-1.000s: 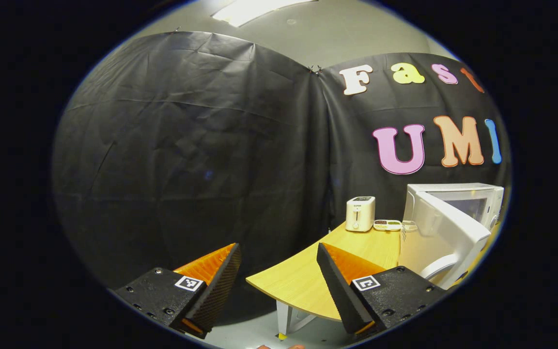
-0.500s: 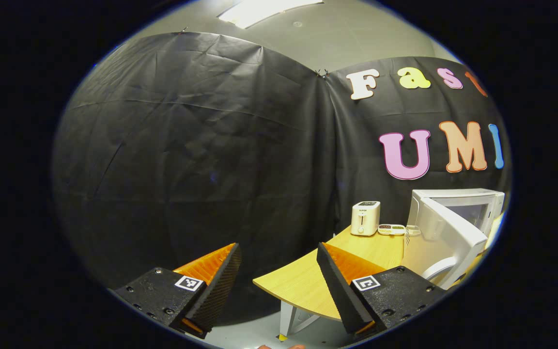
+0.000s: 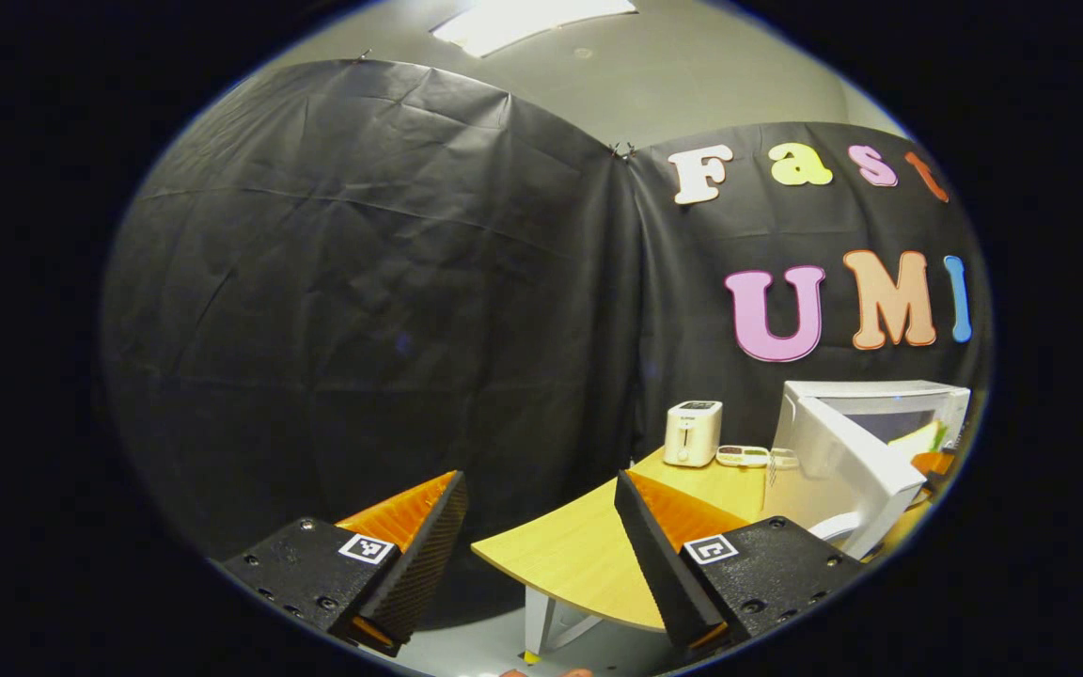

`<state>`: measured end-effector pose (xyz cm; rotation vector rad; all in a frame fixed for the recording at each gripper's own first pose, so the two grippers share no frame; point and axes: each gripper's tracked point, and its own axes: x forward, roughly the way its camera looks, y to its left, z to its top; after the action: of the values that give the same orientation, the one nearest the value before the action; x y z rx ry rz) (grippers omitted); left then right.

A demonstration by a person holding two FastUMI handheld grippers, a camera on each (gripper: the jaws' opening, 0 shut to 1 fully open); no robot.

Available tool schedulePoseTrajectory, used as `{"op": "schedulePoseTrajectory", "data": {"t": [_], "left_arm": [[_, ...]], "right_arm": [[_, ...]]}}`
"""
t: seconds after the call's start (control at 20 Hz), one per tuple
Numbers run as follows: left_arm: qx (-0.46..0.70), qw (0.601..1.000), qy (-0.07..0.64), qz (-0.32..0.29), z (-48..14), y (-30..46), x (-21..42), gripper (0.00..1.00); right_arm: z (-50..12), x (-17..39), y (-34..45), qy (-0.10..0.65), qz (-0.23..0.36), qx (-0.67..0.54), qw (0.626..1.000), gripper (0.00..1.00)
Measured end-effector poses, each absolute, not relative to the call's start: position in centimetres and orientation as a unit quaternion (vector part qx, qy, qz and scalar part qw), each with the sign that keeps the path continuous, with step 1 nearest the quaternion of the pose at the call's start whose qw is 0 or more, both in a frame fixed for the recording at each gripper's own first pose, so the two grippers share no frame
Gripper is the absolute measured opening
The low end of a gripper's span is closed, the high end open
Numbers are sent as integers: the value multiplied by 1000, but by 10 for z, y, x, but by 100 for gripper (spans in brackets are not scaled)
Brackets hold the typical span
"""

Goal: Open the microwave oven with the left hand, put the food in, and close the microwave oven.

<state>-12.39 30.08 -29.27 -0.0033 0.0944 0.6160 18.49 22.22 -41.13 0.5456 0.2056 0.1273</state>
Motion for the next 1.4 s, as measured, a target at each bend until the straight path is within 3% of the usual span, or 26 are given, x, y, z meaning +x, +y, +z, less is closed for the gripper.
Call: {"op": "schedulePoseTrajectory", "data": {"t": [0.1,0.15,0.5,0.55,0.85,0.95,1.0,1.05,1.1,1.15,1.25,1.3,1.4], "left_arm": [[3,952,41,304,-291,304,-124,94],[6,951,42,306,-290,306,-125,96],[5,953,44,299,-292,303,-123,94],[5,953,44,299,-291,304,-123,94],[16,950,34,309,-284,312,-127,96],[14,951,36,306,-286,311,-126,94],[11,952,38,302,-287,308,-124,94],[7,954,40,297,-289,306,-121,96],[3,955,43,293,-291,304,-121,94],[1,956,45,291,-292,303,-120,96],[4,955,44,293,-291,306,-120,94],[7,955,43,295,-290,307,-121,94],[9,954,43,298,-289,309,-124,94]], "right_arm": [[-420,210,226,112,53,265,956,31],[-423,218,231,114,52,266,956,40],[-423,280,248,89,17,259,961,39],[-425,289,250,86,13,253,964,31],[-441,320,254,89,0,217,972,32],[-445,325,244,88,-18,191,978,47],[-447,326,242,91,-21,187,978,41],[-451,327,236,100,-34,179,978,41],[-455,328,230,104,-43,171,979,54],[-457,329,222,108,-53,160,980,55],[-460,329,208,112,-69,136,982,68],[-464,326,202,118,-73,126,982,80],[-465,322,196,125,-68,116,983,89]]}}
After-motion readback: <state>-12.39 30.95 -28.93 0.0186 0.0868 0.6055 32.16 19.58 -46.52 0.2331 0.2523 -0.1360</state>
